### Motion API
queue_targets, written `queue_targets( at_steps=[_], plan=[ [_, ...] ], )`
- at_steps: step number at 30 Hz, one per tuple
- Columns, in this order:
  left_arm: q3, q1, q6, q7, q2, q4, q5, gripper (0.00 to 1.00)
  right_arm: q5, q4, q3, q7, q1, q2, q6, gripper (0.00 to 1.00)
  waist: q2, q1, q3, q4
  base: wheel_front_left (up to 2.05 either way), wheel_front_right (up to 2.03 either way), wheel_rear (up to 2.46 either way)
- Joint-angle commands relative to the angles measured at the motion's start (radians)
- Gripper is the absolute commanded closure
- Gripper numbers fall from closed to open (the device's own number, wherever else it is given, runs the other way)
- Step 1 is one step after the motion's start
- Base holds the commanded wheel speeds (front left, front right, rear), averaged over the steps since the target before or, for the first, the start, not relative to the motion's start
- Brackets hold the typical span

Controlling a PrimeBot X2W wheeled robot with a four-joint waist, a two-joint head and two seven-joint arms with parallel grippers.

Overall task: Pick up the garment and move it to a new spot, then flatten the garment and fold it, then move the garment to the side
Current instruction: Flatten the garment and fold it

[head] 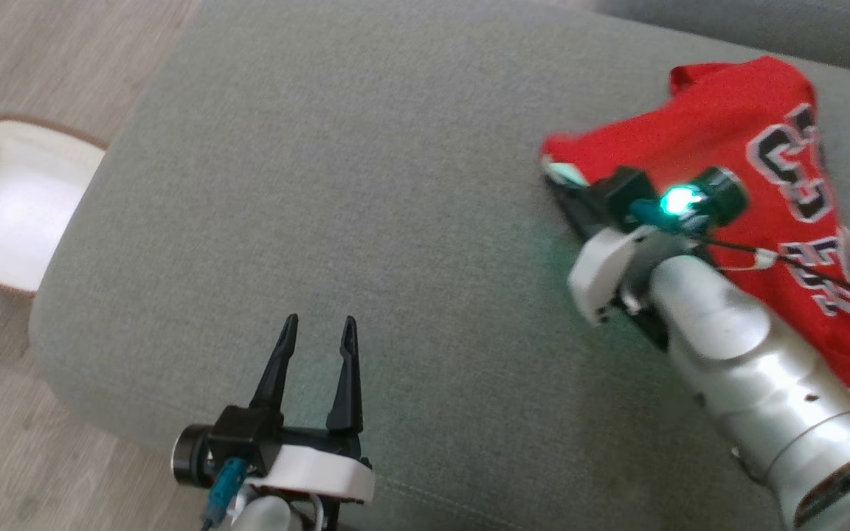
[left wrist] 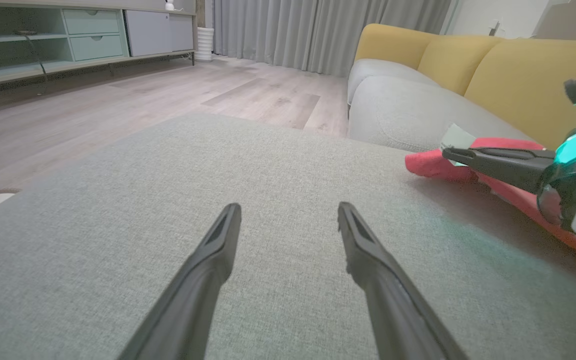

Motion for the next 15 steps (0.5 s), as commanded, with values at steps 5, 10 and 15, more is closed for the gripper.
queue_targets(
  at_steps=[5, 10, 15],
  plan=[
    [0.038, 0.005, -0.004, -0.010, 0.011, -0.020, 0.013, 0.00, 0.080, -0.144, 0.073, -0.023, 0.038, 0.035, 0.007, 1.00, 0.0000, 0.0000, -0.046, -0.041, 0.00, 0.00, 0.00],
    [0.035, 0.009, -0.007, -0.010, 0.016, -0.023, 0.012, 0.00, 0.152, -0.266, 0.154, 0.012, 0.082, 0.025, 0.007, 1.00, 0.0000, 0.0000, -0.049, -0.045, 0.00, 0.00, 0.00],
    [0.034, 0.011, -0.006, -0.010, 0.016, -0.025, 0.011, 0.00, 0.197, -0.350, 0.185, 0.034, 0.103, 0.007, 0.007, 1.00, 0.0000, 0.0000, -0.043, -0.039, 0.00, 0.00, 0.00]
  ],
)
